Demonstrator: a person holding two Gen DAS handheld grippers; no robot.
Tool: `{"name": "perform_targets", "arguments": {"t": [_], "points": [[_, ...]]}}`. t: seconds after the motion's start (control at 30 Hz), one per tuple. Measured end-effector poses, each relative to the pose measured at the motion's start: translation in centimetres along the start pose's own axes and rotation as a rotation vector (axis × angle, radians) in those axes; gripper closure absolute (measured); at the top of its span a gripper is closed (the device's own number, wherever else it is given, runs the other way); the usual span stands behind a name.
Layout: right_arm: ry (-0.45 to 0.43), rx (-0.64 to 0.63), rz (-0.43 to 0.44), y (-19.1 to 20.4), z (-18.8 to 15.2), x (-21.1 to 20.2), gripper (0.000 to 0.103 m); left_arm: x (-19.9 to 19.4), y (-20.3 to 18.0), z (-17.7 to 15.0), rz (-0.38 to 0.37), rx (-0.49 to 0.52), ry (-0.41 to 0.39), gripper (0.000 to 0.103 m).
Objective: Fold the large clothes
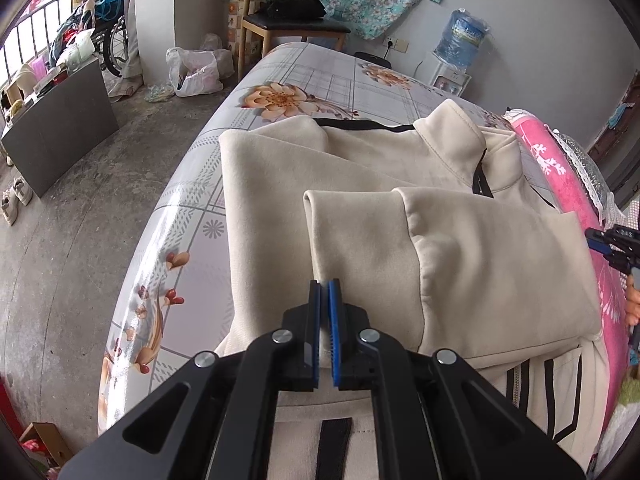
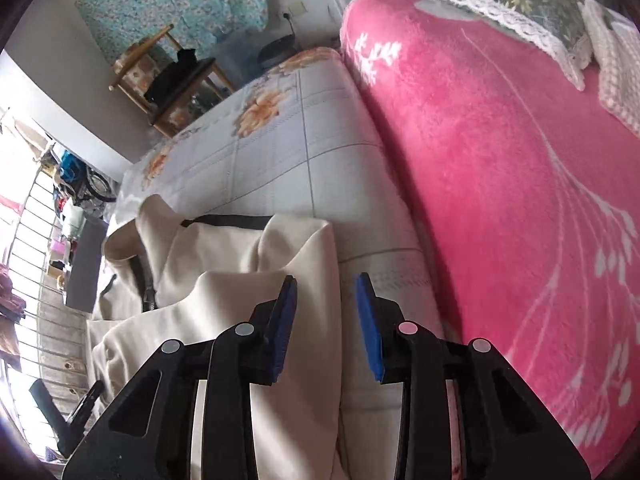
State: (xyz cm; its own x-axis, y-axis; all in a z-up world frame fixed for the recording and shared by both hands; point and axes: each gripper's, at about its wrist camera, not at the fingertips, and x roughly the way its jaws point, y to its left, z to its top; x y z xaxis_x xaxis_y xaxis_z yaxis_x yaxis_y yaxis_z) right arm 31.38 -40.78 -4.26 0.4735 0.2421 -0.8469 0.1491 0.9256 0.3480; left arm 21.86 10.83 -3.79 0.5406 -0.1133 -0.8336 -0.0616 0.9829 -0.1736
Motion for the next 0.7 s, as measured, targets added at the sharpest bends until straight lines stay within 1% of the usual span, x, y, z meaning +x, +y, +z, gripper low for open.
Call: {"name": "perform_targets", "arguments": {"t": [0.07,0.1,0.13,0.17,0.23,0.27,0.3,0.33,0.4,0.47,0.5,0.57,0.6,0.63,0.7], "points": [[0.033,-0.015,-0.019,0.3,0.6,1.9,0.077,0.0,-0.1,0.0,0.008,0.017,0.000,0.099],[0.034,-0.036,-0.024,0.7,0.8,2.4,0.087,0.0,-0.2,0.0,0.012,0.025,0.000,0.099],[0.030,-0.053,-0.037,0.9,0.9,2.6,0.099,0.0,-0.2,0.0,0.015,0.030,0.001,0.099],[0.013,-0.061,-0.043,0.9,1.0,2.3,0.099,0.0,-0.1,0.1,0.016,0.032,0.001,0.099],[-0.060,-0.042,-0.004,0.2,0.9,0.6,0.101,0.0,-0.2,0.1,0.014,0.030,0.001,0.099],[-0.088,-0.016,0.019,-0.4,0.9,-0.3,0.101,0.0,-0.1,0.1,0.013,0.029,0.002,0.099],[-0.105,0.036,0.069,-1.6,0.8,-0.9,0.101,0.0,-0.2,0.1,0.016,0.031,0.003,0.099],[-0.109,0.083,0.109,-2.6,0.7,-1.0,0.101,0.0,-0.2,0.1,0.017,0.035,0.005,0.099],[-0.100,0.119,0.122,-3.8,0.7,-0.3,0.101,0.2,-0.3,0.1,0.021,0.043,0.011,0.099],[-0.081,0.121,0.087,-4.2,0.5,1.0,0.101,0.4,-0.6,0.1,0.033,0.060,0.012,0.099],[-0.086,0.103,0.072,-4.1,0.5,1.3,0.101,0.5,-0.7,0.1,0.042,0.069,0.012,0.099],[-0.094,0.028,0.013,-2.9,0.6,1.5,0.100,0.7,-0.9,0.1,0.054,0.081,0.012,0.099],[-0.103,-0.018,-0.031,-2.0,0.6,1.2,0.099,0.7,-0.9,0.0,0.059,0.085,0.010,0.099],[-0.125,-0.068,-0.091,-1.2,0.6,0.8,0.096,0.8,-0.9,0.0,0.062,0.089,0.009,0.099],[-0.196,-0.169,-0.298,0.1,0.4,-0.1,0.095,0.9,-0.8,0.0,0.066,0.094,0.009,0.099]]}}
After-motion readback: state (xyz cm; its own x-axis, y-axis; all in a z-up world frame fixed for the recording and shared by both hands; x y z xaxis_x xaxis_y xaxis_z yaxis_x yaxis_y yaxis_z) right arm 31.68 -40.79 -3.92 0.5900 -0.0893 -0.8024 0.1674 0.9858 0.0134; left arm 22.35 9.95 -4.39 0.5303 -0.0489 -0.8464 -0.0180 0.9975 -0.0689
